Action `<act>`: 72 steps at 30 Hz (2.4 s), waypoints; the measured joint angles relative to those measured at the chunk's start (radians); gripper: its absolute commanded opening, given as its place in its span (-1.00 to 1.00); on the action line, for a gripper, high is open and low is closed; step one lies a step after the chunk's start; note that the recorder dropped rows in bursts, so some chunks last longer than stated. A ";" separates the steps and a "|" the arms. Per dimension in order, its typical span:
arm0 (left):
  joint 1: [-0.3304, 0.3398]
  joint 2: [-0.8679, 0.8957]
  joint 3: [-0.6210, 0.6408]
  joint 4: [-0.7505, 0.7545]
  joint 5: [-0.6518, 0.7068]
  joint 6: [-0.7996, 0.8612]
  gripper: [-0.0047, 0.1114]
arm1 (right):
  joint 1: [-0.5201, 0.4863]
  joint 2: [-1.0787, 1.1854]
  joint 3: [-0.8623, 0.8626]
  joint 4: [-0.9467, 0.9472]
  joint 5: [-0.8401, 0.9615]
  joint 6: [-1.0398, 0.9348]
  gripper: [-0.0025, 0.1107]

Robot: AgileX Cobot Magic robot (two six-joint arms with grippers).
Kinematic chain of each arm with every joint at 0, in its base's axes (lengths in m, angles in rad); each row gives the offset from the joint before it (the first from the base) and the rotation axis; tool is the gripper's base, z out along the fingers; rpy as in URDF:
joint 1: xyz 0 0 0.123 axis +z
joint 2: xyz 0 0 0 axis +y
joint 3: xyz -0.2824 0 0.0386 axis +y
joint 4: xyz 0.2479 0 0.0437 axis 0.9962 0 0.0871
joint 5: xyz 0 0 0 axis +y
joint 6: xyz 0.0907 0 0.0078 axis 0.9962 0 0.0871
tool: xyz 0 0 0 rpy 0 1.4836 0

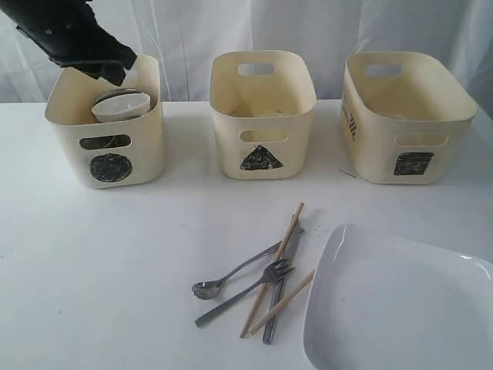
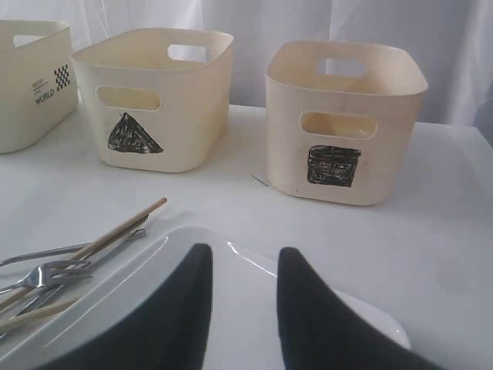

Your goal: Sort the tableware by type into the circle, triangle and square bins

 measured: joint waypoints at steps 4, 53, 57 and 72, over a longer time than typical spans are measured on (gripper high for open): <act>0.000 -0.049 0.000 -0.020 0.079 0.023 -0.14 | 0.000 0.000 0.000 0.000 0.000 0.000 -0.45; -0.336 0.093 0.380 -0.431 0.027 0.468 -0.13 | 0.000 0.000 0.000 0.000 0.000 0.000 -0.45; -0.336 0.123 0.345 -0.427 0.027 0.472 -0.13 | 0.000 0.000 0.000 0.000 0.000 0.000 -0.45; -0.358 0.217 0.337 -0.408 0.002 0.477 -0.13 | 0.000 0.000 0.000 0.000 0.000 0.000 -0.45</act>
